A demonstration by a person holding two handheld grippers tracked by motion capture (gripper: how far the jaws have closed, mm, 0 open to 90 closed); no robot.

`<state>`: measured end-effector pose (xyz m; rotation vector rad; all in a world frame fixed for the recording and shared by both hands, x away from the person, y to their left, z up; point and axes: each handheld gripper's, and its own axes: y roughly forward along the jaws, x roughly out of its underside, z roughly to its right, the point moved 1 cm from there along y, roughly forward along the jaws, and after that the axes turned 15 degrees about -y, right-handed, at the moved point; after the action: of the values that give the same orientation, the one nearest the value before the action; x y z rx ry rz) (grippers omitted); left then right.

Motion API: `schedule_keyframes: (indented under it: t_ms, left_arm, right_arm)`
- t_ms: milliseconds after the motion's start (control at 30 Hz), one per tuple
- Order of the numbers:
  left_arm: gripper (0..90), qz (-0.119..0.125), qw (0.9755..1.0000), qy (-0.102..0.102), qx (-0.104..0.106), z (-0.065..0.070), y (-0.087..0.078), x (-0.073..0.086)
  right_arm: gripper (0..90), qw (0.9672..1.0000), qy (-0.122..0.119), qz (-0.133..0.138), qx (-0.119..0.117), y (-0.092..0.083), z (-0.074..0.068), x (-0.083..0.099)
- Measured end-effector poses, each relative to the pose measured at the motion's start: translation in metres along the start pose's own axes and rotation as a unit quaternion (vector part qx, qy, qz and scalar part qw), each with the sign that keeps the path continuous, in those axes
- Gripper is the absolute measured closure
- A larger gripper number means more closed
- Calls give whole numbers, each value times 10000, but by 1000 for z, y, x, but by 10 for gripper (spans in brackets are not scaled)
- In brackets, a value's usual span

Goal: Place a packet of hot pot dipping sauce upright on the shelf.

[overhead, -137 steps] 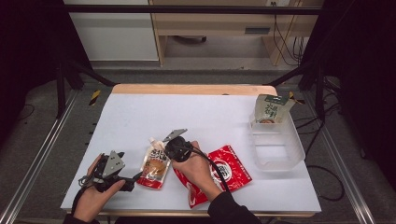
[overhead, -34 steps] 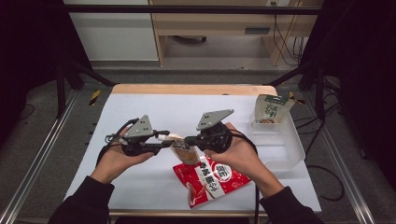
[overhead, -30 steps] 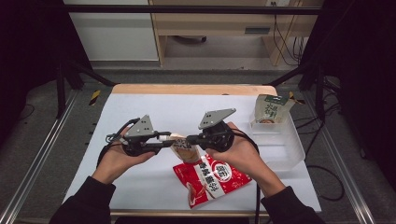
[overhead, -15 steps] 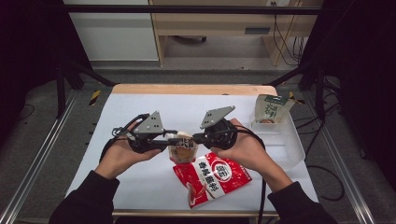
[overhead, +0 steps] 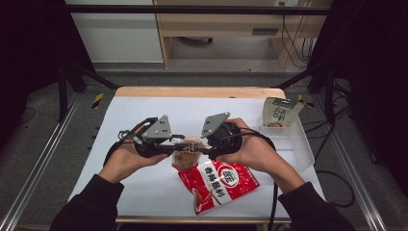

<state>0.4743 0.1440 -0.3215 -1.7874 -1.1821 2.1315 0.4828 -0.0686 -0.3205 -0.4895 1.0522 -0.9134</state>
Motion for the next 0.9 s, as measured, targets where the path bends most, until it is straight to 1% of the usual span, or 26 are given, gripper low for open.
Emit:
schedule_keyframes:
  t_ms: [33,100,133,167,200,267,300,333,400,433,533,567,600,633,667,700,733,767,800,900]
  left_arm:
    - [728,0,10000,0,0,0,0,0]
    - [728,-16,10000,21,29,1,1,0]
    - [728,-30,10000,54,50,2,3,0]
    - [728,-30,10000,54,50,2,3,0]
    - [728,-50,9999,78,78,3,4,0]
    - [728,-36,9999,105,98,5,4,-1]
    - [728,-46,9998,132,120,5,5,-1]
    - [728,-46,9998,132,120,5,5,-1]
    - [728,-33,9998,149,132,6,5,-1]
    - [728,-33,9998,150,155,7,6,-1]
    - [728,-66,9996,220,139,7,6,-1]
    - [728,-66,9996,221,138,7,7,-1]
    - [728,-56,9997,191,156,7,7,-1]
    - [727,-56,9997,191,156,7,7,-1]
    - [727,-26,9997,154,176,7,8,-1]
    - [727,-29,9996,170,203,7,8,-1]
    - [727,6,9997,133,210,8,9,-1]
    - [727,6,9997,133,210,8,9,-1]
    - [727,29,9997,98,213,7,9,0]
    - [725,73,9997,46,221,6,10,0]
  right_arm:
    - [413,10000,0,0,0,0,0,0]
    - [379,9999,-60,-151,-27,2,1,-2]
    - [354,9997,-101,-182,-94,3,2,-5]
    - [354,9997,-101,-182,-94,3,2,-5]
    - [346,9996,-125,-197,-171,4,4,-7]
    - [372,9994,-189,-188,-216,4,4,-9]
    - [392,9994,-156,-196,-243,4,4,-10]
    - [392,9994,-156,-196,-243,4,4,-10]
    - [471,9990,-259,-188,-327,5,3,-12]
    - [489,9985,-314,-227,-389,6,3,-13]
    - [567,9980,-318,-245,-492,7,2,-14]
    - [638,9976,-338,-289,-526,7,1,-14]
    - [660,9973,-353,-304,-562,7,1,-14]
    - [660,9973,-353,-304,-562,7,1,-14]
    - [688,9970,-360,-327,-600,8,0,-15]
    - [773,9969,-349,-371,-606,8,0,-15]
    - [797,9968,-352,-378,-612,8,1,-15]
    - [797,9968,-352,-378,-612,8,1,-15]
    - [844,9967,-235,-365,-682,7,1,-15]
    - [866,9964,-193,-425,-708,6,3,-16]
